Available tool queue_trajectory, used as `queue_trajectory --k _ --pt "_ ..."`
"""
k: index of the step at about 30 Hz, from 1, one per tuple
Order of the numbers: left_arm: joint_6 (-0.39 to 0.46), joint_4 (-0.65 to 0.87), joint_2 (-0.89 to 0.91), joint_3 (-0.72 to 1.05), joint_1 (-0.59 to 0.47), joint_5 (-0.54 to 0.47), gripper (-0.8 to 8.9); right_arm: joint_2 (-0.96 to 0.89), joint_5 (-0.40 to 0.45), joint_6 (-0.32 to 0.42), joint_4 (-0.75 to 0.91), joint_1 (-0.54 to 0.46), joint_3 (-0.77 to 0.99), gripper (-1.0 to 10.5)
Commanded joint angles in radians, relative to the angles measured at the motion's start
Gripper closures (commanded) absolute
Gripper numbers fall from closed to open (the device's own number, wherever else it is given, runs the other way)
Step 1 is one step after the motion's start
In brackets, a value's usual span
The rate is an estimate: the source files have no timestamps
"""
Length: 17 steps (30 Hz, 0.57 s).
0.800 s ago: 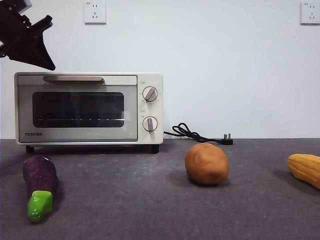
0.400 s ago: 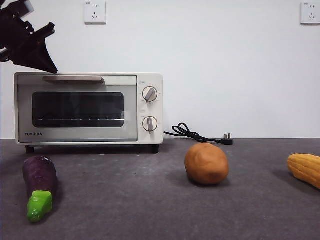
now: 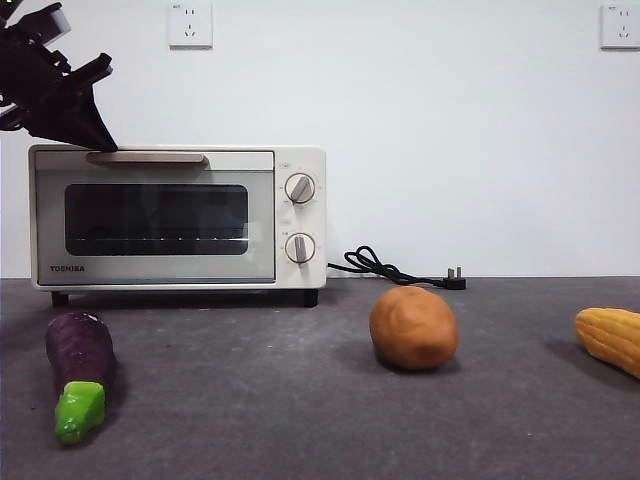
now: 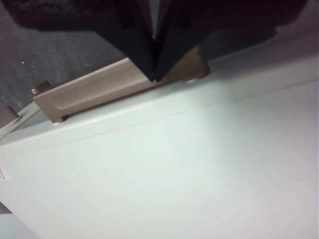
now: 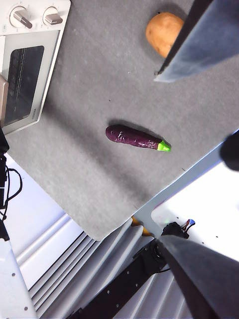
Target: Take the eggplant from the table,put the eggplant in the oven
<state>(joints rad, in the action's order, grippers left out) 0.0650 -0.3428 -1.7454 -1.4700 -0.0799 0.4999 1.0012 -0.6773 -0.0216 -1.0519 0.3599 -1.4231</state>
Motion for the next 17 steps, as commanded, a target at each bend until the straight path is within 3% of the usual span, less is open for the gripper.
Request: queue_trajectory --k 1,17 --pt "0.023 -0.046 -0.018 0.005 0.013 -0.002 8.20 0.007 0.004 0.008 0.004 0.002 -0.005 3.2" --pt "0.043 -0.160 -0.022 0.005 0.126 -0.002 8.19 0.011 0.004 0.023 0.003 0.002 -0.005 3.2"
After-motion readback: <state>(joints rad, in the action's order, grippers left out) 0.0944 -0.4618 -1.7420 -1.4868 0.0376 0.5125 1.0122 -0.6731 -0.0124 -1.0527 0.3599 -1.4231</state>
